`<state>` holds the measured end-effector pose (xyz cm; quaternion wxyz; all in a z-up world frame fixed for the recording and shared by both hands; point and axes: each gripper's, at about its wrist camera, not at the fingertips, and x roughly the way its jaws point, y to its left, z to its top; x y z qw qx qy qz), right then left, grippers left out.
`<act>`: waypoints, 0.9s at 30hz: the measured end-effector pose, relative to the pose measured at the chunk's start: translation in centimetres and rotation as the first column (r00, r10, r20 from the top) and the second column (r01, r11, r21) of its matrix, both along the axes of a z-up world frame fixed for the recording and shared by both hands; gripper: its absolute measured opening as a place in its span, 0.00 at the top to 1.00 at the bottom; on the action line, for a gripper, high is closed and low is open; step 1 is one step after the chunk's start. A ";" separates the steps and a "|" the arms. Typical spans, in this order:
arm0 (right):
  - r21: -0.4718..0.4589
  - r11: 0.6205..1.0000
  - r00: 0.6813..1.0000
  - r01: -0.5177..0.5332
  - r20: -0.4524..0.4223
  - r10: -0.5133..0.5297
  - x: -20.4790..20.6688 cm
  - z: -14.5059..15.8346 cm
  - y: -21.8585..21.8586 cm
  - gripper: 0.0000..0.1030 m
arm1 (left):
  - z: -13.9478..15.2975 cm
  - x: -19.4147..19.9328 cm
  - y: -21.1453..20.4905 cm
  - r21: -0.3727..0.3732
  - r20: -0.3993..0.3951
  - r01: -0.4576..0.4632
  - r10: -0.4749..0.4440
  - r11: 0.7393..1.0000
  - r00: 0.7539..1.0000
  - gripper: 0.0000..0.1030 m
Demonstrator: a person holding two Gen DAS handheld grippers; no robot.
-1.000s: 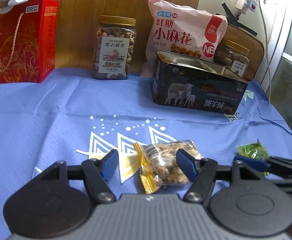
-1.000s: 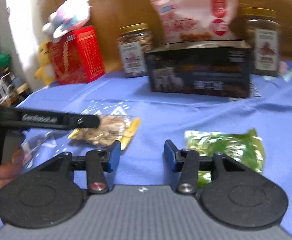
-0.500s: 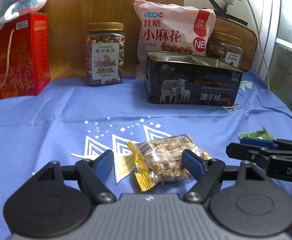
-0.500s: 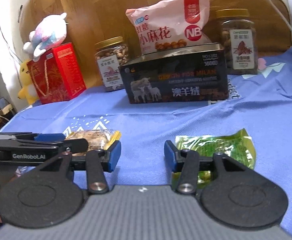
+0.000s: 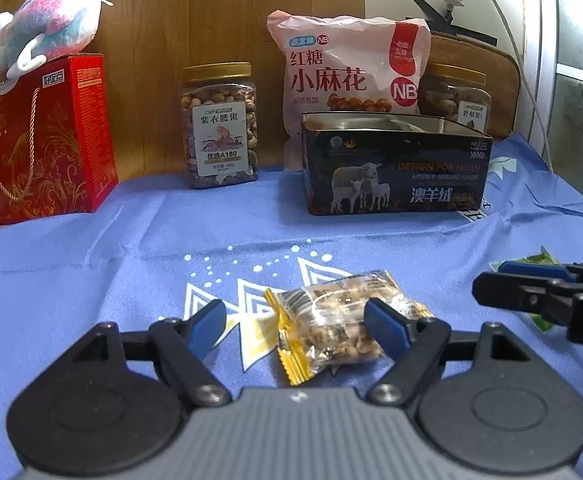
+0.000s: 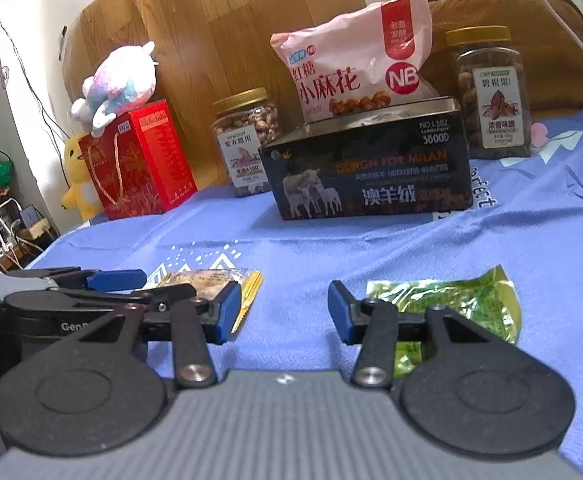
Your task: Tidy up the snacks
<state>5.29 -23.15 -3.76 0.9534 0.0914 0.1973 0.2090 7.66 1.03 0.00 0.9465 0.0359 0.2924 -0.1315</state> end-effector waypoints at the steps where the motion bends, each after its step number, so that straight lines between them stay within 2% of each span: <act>1: 0.005 1.000 1.000 0.003 0.003 -0.003 -0.1 0.0 -0.1 0.50 | 0.0 0.0 0.0 0.000 0.000 0.000 0.000 1.000 1.000 0.23; 5: 0.011 1.000 1.000 0.008 0.008 -0.008 -0.1 0.0 -0.1 0.47 | 0.0 0.0 0.0 0.003 0.002 0.002 -0.002 1.000 1.000 0.23; 27: -0.005 1.000 1.000 0.021 0.000 -0.021 0.1 0.0 -0.1 0.47 | 0.1 -0.5 0.1 -0.006 0.017 0.012 -0.012 1.000 1.000 0.22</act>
